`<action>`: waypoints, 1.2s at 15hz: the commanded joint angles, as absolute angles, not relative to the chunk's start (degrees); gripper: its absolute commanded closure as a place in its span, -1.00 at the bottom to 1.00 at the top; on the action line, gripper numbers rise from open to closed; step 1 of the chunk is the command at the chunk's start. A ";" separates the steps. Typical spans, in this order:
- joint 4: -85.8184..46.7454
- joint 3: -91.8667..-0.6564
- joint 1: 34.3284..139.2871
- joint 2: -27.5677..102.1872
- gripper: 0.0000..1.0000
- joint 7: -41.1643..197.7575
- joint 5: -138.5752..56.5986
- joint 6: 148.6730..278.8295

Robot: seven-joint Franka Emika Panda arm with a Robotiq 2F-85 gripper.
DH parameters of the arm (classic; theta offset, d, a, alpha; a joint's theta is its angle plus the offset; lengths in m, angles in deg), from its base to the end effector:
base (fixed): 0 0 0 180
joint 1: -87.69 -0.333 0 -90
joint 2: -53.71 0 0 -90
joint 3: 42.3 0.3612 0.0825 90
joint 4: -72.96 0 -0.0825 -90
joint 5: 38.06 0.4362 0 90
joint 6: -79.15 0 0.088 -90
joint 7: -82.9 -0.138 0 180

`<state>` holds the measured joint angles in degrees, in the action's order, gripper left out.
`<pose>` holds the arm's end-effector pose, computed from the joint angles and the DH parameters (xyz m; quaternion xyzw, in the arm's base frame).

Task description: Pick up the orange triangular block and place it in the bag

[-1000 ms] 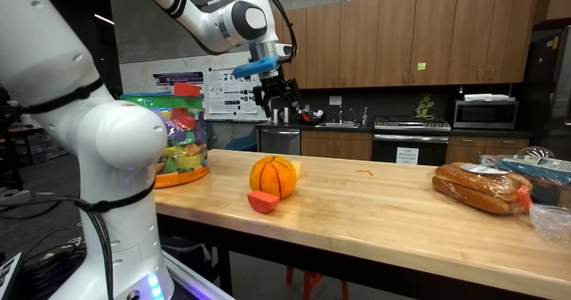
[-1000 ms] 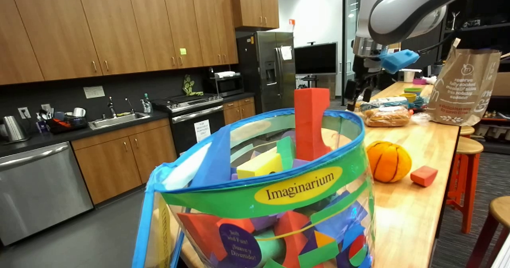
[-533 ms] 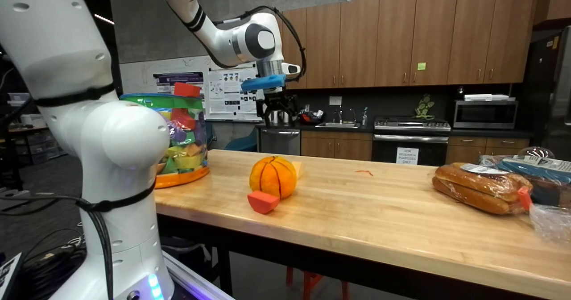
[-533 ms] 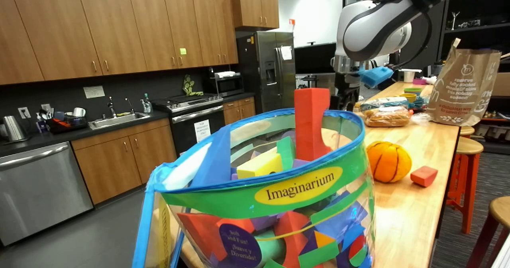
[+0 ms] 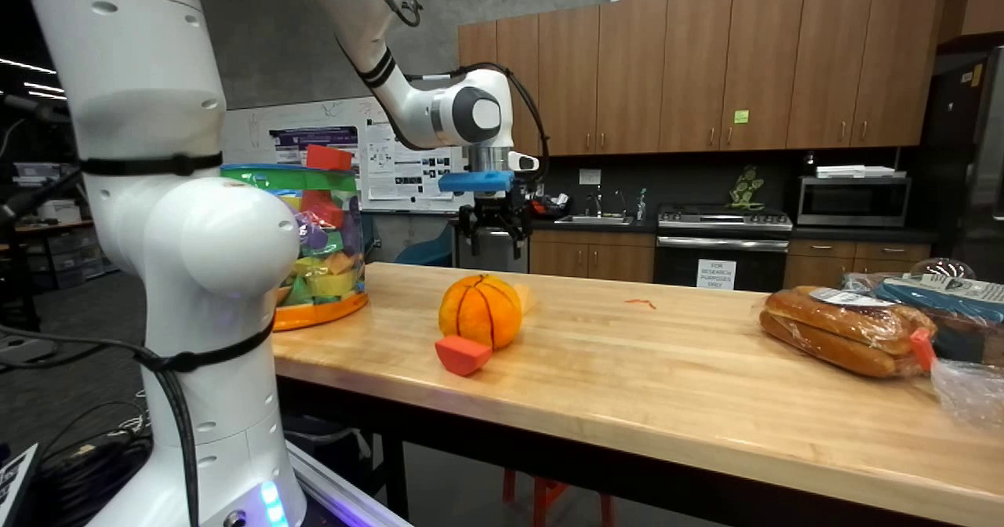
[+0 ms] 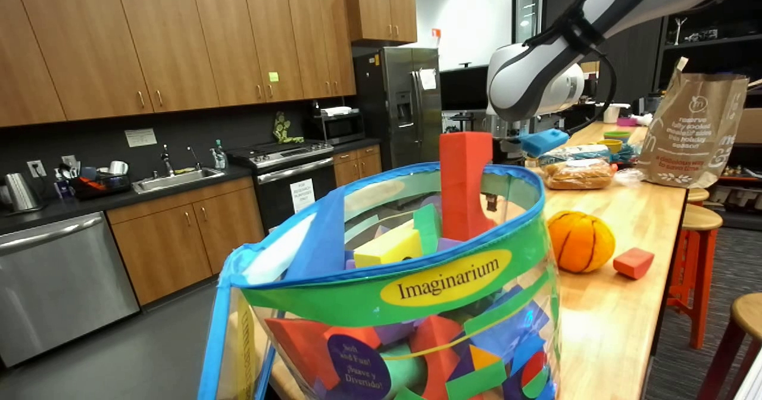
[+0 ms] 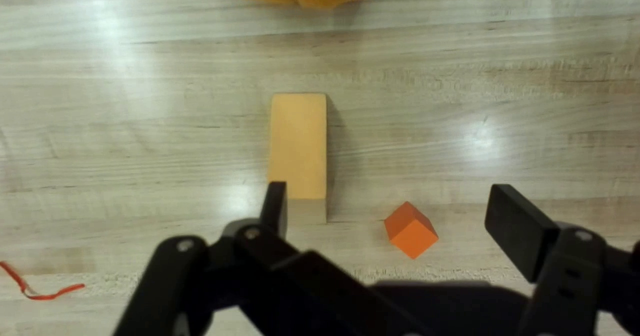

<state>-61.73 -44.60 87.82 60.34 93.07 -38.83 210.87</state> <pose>0.5307 -0.0231 0.3652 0.9969 0.0718 0.0314 0.0063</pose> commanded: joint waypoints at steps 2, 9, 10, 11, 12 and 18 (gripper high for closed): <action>-60.08 -45.01 88.96 55.79 -1.00 93.08 -40.01 212.19; -58.22 -45.45 90.49 49.28 -1.00 92.31 -40.19 214.10; -58.00 -45.42 90.58 48.67 -1.00 92.31 -40.13 214.57; -57.59 -45.53 90.73 48.62 -1.00 92.41 -40.18 214.30; -57.39 -45.56 90.77 48.29 -1.00 92.29 -40.24 214.37; -56.41 -45.71 91.20 47.54 -0.39 92.37 -40.06 214.53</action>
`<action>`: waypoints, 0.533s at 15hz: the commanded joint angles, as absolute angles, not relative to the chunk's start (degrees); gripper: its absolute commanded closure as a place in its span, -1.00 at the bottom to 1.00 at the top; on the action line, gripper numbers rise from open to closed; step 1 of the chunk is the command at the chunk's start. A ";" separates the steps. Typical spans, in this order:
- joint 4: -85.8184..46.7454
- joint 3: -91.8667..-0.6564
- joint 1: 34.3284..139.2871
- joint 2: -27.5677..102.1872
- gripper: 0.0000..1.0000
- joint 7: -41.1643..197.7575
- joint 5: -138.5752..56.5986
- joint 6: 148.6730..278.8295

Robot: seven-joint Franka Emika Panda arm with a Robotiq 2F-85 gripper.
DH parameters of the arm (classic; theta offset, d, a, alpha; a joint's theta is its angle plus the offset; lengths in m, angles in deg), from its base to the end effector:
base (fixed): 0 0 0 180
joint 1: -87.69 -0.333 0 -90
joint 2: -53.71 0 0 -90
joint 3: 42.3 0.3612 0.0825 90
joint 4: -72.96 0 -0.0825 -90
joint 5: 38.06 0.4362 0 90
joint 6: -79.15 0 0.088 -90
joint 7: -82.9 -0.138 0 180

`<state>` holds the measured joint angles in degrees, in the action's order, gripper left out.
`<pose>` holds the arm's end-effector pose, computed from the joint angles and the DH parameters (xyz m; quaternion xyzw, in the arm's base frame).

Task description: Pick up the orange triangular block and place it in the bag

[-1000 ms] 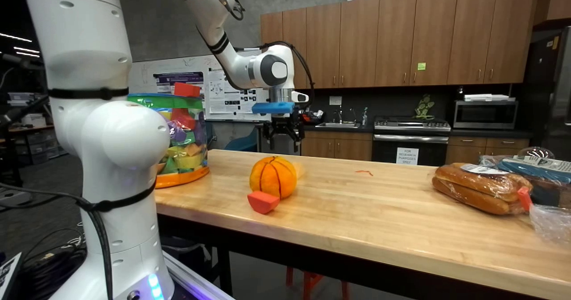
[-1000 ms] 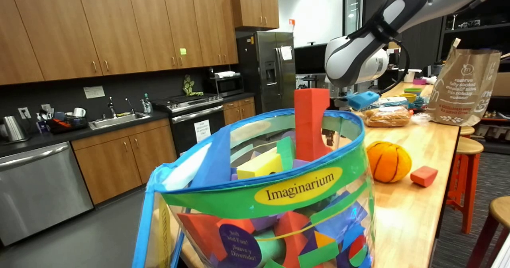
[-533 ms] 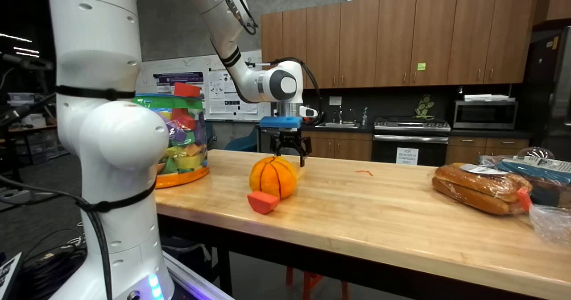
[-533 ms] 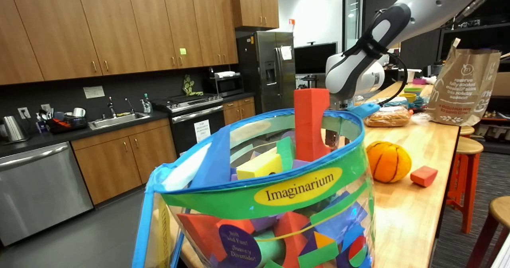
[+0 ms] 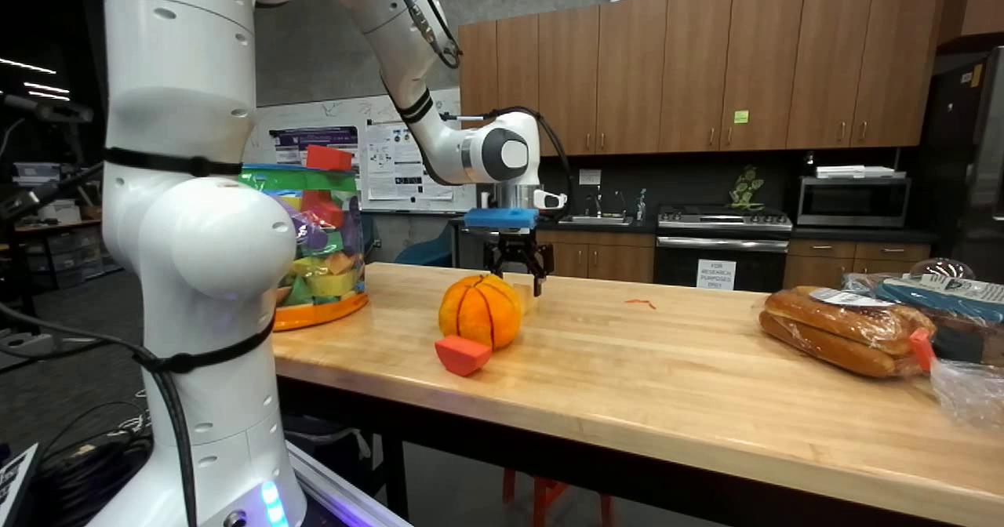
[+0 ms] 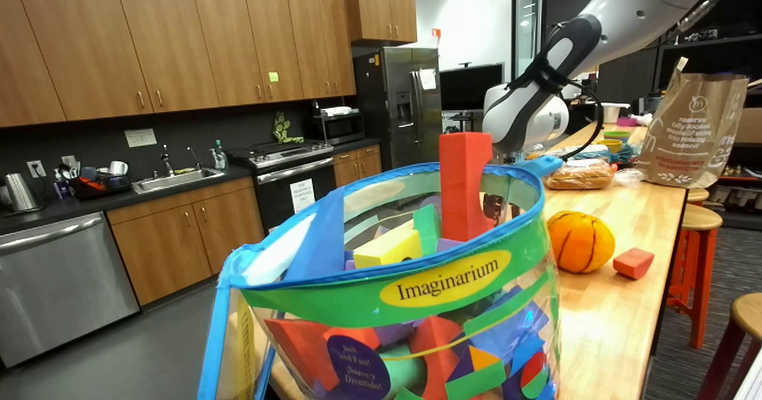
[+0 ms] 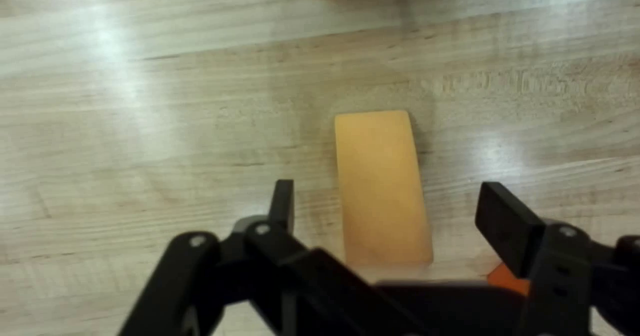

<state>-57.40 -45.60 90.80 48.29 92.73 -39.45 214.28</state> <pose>0.5624 -0.0641 0.2908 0.9992 0.0386 -0.0071 0.0103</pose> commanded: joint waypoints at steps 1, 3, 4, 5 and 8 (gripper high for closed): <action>-56.42 -45.75 91.24 47.47 -0.23 92.38 -40.14 214.52; -56.25 -45.90 91.35 47.44 0.06 92.37 -40.29 214.09; -56.28 -45.98 91.45 47.41 0.24 92.37 -40.34 214.01; -56.41 -46.05 91.54 47.49 0.39 92.23 -40.45 213.98; -56.60 -46.19 91.64 47.16 0.72 91.90 -40.55 214.27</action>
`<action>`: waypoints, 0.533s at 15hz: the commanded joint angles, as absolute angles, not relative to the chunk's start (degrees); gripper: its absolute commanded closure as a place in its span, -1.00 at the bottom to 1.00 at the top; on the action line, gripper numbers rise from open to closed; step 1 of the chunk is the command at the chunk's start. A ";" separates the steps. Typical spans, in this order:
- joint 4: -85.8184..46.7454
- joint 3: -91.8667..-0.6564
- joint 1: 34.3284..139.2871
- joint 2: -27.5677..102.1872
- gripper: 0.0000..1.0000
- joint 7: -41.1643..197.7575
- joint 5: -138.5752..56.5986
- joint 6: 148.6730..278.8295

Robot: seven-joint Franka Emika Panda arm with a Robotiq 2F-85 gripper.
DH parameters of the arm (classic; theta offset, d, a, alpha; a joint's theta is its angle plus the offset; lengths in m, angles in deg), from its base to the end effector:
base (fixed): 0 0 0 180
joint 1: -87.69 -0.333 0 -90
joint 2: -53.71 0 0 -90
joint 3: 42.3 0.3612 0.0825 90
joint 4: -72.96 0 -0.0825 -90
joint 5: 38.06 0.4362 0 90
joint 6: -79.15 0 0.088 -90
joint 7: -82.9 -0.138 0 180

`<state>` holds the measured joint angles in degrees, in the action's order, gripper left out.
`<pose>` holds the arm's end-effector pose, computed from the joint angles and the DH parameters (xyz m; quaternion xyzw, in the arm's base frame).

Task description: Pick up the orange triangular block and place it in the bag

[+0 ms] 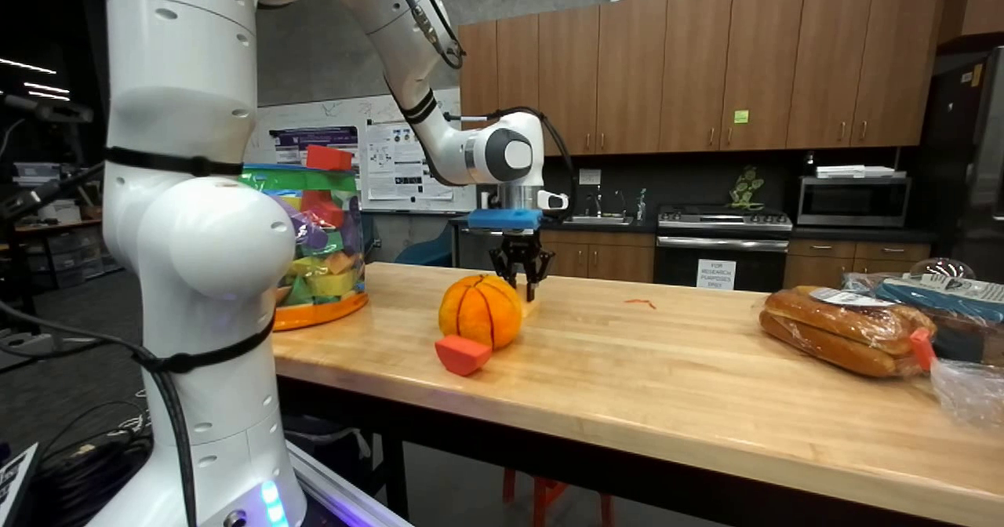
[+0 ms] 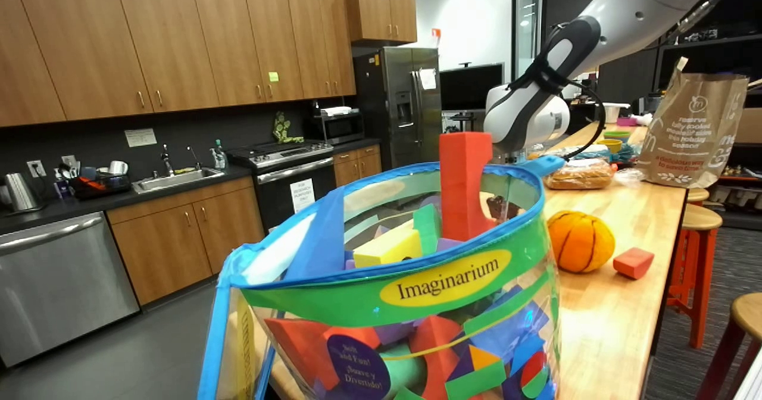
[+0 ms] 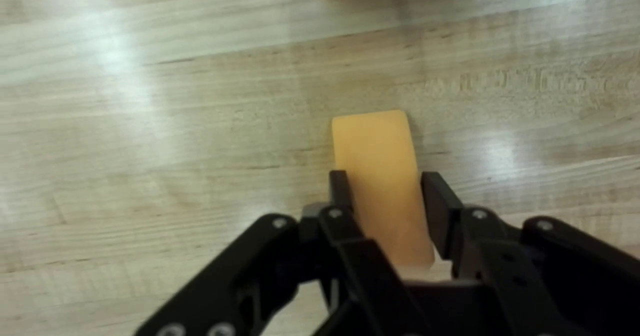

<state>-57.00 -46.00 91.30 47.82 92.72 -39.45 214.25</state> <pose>0.5636 -0.0733 0.2893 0.9994 0.0307 -0.0082 0.0107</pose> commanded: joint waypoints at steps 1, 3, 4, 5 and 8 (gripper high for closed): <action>-56.67 -46.20 91.62 47.14 0.72 91.73 -40.73 214.22; -56.90 -46.20 91.45 47.37 0.72 91.27 -41.50 214.22; -57.42 -46.19 91.39 48.20 0.72 91.40 -42.19 214.32; -57.82 -46.22 91.43 49.00 0.72 91.64 -42.68 214.31; -58.85 -46.63 91.66 53.00 0.72 92.25 -45.65 213.12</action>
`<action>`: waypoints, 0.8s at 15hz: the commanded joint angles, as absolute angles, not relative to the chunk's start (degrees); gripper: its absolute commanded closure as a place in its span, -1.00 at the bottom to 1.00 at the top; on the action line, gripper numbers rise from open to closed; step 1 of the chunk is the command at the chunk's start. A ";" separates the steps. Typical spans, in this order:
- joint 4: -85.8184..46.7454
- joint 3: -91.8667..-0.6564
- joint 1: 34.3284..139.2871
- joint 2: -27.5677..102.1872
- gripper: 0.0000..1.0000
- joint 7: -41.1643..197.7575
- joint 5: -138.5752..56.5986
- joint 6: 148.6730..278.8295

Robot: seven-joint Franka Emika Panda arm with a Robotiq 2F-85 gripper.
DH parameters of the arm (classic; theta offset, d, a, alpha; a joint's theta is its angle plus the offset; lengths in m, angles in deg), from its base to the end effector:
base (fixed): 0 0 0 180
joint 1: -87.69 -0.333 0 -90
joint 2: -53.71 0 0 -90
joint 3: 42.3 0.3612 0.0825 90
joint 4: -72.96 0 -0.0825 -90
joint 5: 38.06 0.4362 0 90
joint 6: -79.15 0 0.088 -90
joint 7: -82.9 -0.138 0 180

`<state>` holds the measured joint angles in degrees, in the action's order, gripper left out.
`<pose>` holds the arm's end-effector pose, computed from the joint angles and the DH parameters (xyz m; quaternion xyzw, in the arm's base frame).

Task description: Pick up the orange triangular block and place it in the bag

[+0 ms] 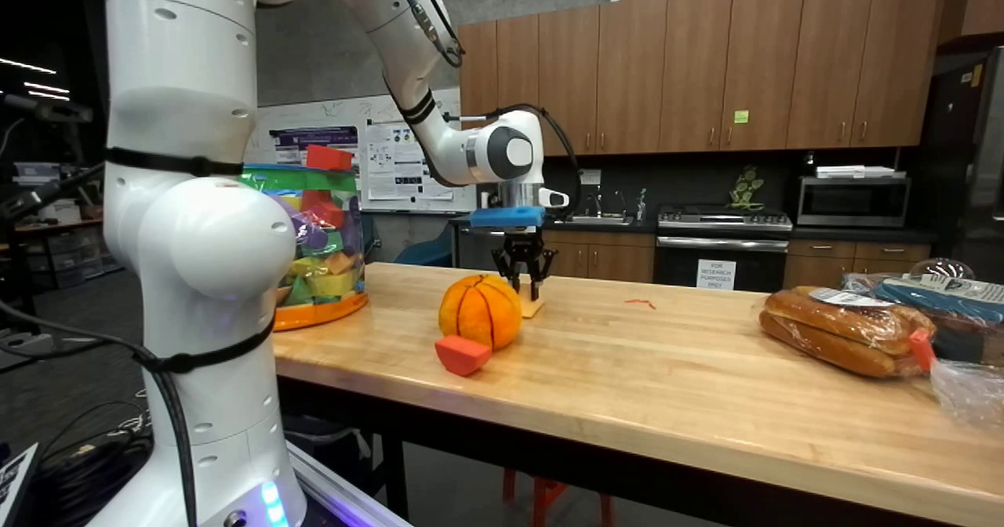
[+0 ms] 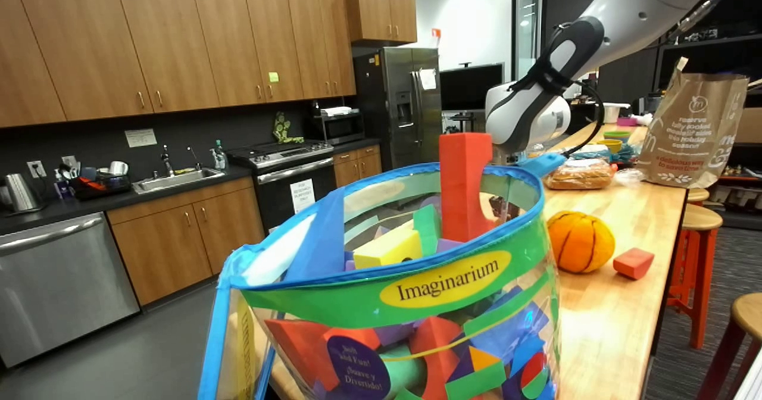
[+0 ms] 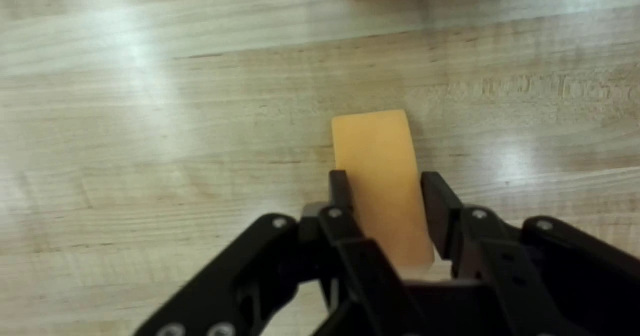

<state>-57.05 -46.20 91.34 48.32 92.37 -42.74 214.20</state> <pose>0.5630 -0.0776 0.2939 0.9984 0.0459 -0.0077 0.0312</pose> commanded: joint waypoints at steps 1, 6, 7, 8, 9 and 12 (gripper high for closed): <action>-59.10 -46.80 91.75 55.13 0.72 92.72 -46.89 212.63; -56.69 -46.37 91.69 65.67 0.72 93.74 -54.19 207.65; -55.82 -46.23 91.54 67.79 0.72 94.83 -54.46 206.43; -54.63 -45.98 91.32 69.74 0.72 95.59 -54.79 205.09; -53.31 -45.65 90.99 71.59 0.72 96.74 -54.95 203.78; -48.84 -44.09 89.63 75.16 0.72 98.60 -55.15 200.85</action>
